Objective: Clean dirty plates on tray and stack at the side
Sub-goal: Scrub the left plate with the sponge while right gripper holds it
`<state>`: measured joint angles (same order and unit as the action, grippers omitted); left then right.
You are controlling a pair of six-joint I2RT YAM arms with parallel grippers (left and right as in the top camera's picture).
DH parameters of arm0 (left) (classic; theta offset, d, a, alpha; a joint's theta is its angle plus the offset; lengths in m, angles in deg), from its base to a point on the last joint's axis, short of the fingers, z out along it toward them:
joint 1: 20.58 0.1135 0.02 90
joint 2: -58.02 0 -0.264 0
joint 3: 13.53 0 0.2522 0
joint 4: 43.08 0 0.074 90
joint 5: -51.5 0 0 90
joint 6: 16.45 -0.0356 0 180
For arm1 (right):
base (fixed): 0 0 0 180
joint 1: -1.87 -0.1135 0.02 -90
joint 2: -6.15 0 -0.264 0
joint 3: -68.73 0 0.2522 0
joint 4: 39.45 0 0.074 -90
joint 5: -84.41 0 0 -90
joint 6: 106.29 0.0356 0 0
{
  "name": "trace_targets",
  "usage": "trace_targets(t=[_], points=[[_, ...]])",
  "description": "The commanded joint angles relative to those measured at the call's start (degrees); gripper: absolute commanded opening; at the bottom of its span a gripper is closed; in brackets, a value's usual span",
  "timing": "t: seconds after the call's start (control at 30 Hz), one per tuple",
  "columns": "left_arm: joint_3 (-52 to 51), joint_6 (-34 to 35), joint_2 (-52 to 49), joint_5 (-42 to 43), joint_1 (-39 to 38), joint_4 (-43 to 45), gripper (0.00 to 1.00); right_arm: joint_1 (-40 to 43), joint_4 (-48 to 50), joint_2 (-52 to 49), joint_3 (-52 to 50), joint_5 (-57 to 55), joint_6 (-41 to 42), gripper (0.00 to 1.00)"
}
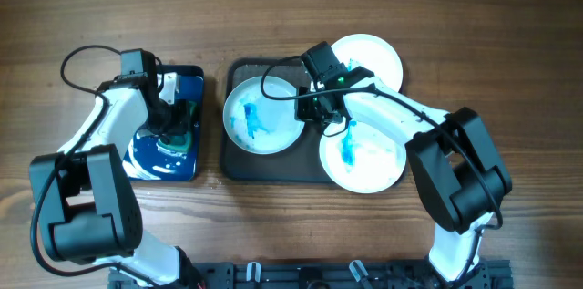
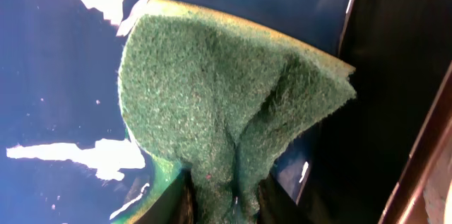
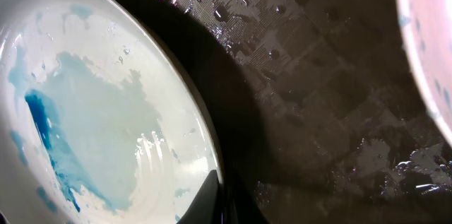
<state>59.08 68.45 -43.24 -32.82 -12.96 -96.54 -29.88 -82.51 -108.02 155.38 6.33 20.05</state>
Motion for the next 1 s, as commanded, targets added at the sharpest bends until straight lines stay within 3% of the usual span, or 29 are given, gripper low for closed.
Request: trace_targets(t=[0.0,0.03,0.13,0.33,0.43,0.6,0.73,0.83,0.97], points=[[-3.74,-0.02,-0.79,1.40,-0.37,2.80,0.13,-0.28,0.59,-0.81,-0.26,0.04,-0.35,0.04],[-4.33,-0.02,-0.79,2.47,-0.37,3.41,0.04,-0.28,0.59,-0.81,-0.26,0.04,-0.35,0.04],[-3.98,1.27,-0.35,3.93,-0.37,3.48,0.04,-0.28,0.55,-0.81,-0.26,0.11,-0.37,0.04],[10.51,2.99,6.67,4.33,-0.42,-11.78,0.04,0.72,1.22,-0.81,-0.24,8.31,-3.41,0.04],[14.49,3.41,8.11,9.57,-1.55,-16.33,0.04,0.96,1.01,-0.81,-0.24,10.01,-4.70,0.04],[14.45,16.72,7.45,10.69,-11.72,-11.43,0.04,0.96,0.74,-0.81,-0.24,9.99,-3.69,0.05],[14.45,32.15,2.75,-0.57,-21.16,-8.17,0.04,1.16,-0.37,-0.81,-0.24,9.35,-1.62,0.04],[14.45,38.40,-3.80,-6.08,-25.79,-8.63,0.04,2.84,-3.34,-0.81,-0.24,6.25,0.79,0.04],[14.40,40.61,-7.52,-7.26,-26.80,-8.68,0.04,5.09,-5.88,-0.81,-0.24,1.92,1.77,0.04]])
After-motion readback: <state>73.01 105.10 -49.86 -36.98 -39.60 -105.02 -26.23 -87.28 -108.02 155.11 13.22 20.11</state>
